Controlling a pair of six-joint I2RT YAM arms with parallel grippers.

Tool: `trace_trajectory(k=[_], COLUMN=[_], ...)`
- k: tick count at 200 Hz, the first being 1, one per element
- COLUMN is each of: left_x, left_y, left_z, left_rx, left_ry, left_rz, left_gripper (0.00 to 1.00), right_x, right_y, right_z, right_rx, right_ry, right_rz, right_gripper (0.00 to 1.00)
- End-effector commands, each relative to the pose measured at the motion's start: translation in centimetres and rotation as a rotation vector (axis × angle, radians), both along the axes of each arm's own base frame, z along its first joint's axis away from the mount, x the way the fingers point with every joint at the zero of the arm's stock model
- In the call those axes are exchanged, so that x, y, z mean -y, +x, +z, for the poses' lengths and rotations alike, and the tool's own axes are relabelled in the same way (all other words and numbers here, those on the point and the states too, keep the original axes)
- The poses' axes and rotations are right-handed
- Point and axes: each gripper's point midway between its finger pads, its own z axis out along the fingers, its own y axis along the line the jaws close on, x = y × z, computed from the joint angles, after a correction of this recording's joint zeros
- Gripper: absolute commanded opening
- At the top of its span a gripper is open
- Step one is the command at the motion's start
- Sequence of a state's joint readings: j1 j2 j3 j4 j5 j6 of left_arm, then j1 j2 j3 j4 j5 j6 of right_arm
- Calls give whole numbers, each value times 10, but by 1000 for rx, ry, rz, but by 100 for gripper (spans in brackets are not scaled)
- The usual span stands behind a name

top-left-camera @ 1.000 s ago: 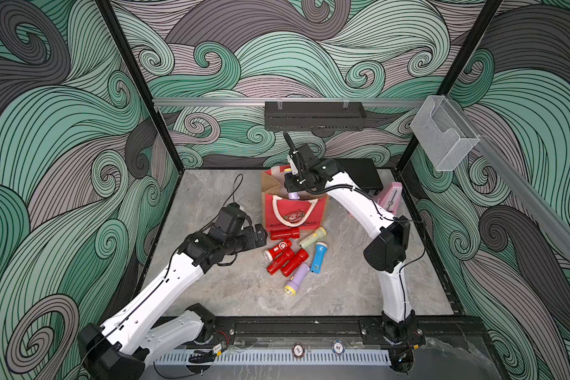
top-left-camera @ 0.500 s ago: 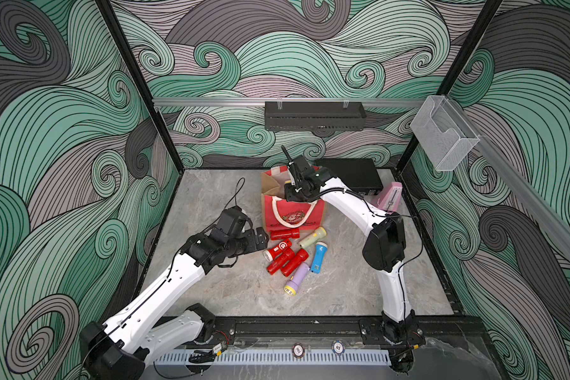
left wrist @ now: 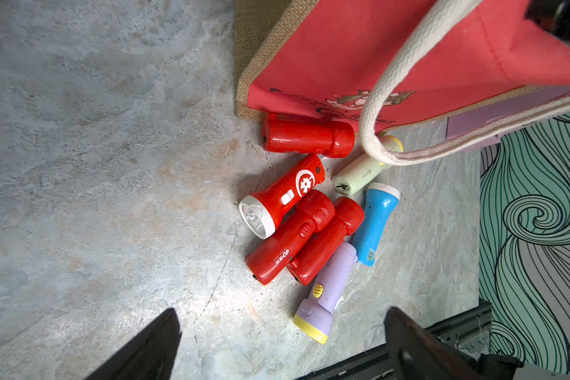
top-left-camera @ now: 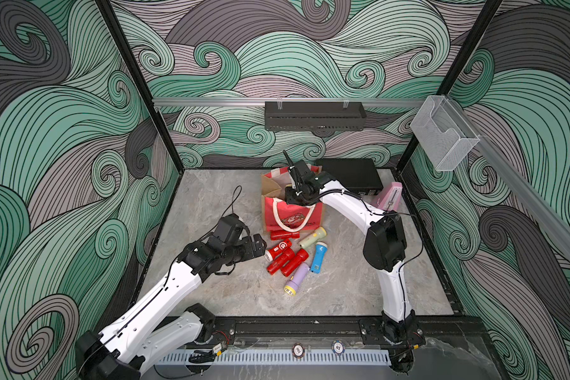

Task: Put the flashlights into the tote bags
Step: Place the flashlight in the canvas bag.

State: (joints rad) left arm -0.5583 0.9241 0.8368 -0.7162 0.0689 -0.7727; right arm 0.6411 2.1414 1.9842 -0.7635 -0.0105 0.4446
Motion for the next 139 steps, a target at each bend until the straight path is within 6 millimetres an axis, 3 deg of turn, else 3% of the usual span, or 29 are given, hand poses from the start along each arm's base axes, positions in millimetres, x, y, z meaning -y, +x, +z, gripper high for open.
trace_trajectory(k=[1, 38, 72, 104, 125, 139], left_x=[-6, -8, -6, 2, 13, 10], left_y=[5, 6, 10, 22, 32, 38], left_z=[7, 2, -1, -2, -13, -21], left_rx=[43, 41, 37, 46, 22, -15], left_ry=[6, 6, 1, -56, -108, -97], left_rz=[32, 49, 60, 99, 112, 164], left_gripper=[98, 98, 98, 98, 98, 97], right_x=[2, 4, 6, 5, 6, 7], right_y=[0, 1, 1, 0, -2, -5], right_z=[10, 26, 47, 70, 87, 101], right_rx=[25, 59, 101, 141, 170, 191], right_ry=[2, 10, 22, 48, 68, 83], right_rz=[-14, -16, -11, 3, 6, 11], right_gripper=[22, 41, 52, 62, 69, 73])
